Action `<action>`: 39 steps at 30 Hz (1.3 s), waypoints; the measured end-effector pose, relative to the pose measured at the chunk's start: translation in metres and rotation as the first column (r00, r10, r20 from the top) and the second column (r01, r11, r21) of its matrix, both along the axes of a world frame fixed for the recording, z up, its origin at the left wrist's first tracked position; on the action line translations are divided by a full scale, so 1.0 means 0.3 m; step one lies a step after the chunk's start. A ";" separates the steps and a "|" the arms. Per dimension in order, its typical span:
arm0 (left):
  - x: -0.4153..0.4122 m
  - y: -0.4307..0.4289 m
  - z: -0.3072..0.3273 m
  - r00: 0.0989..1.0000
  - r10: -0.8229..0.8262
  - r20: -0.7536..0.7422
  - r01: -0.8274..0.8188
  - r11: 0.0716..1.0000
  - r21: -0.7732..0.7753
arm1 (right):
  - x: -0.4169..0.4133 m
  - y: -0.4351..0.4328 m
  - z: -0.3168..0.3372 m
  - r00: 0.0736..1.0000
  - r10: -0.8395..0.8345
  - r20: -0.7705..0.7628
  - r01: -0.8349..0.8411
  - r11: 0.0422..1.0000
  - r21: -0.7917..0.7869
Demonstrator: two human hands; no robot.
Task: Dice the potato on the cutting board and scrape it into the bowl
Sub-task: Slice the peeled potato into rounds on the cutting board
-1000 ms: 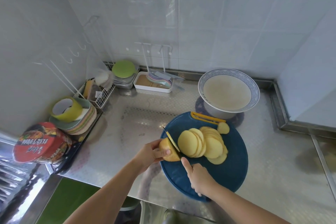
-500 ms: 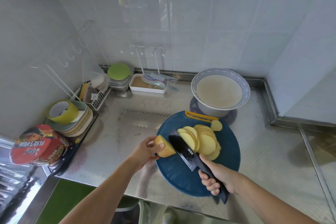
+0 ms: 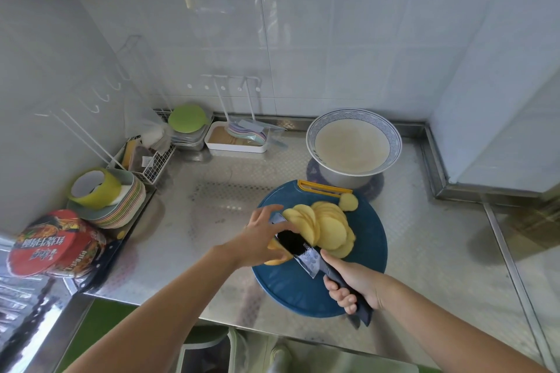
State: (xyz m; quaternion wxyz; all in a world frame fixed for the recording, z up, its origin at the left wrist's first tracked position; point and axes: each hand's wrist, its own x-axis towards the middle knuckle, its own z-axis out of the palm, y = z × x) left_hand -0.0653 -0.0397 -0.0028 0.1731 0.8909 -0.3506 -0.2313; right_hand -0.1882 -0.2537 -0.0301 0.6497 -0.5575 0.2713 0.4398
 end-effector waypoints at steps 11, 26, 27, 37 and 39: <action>0.037 -0.013 0.049 0.999 0.023 0.046 -0.031 0.982 0.184 | -0.010 0.024 0.053 0.987 0.106 0.121 -0.077 0.971 -0.225; -0.094 0.068 -0.087 0.390 0.597 -0.701 -0.893 0.429 -0.132 | -0.023 0.073 0.078 0.939 0.168 0.301 -0.038 0.919 -0.392; -0.093 0.081 -0.092 0.378 0.563 -0.735 -0.893 0.433 -0.128 | -0.021 0.075 0.081 0.936 0.170 0.309 -0.038 0.920 -0.391; -0.107 0.065 -0.117 0.350 0.508 -0.787 -0.914 0.369 -0.168 | -0.023 0.096 0.089 0.909 0.259 0.325 -0.086 0.882 -0.463; -0.107 0.065 -0.123 0.359 0.505 -0.785 -0.910 0.375 -0.175 | -0.026 0.105 0.102 0.899 0.274 0.342 -0.085 0.875 -0.476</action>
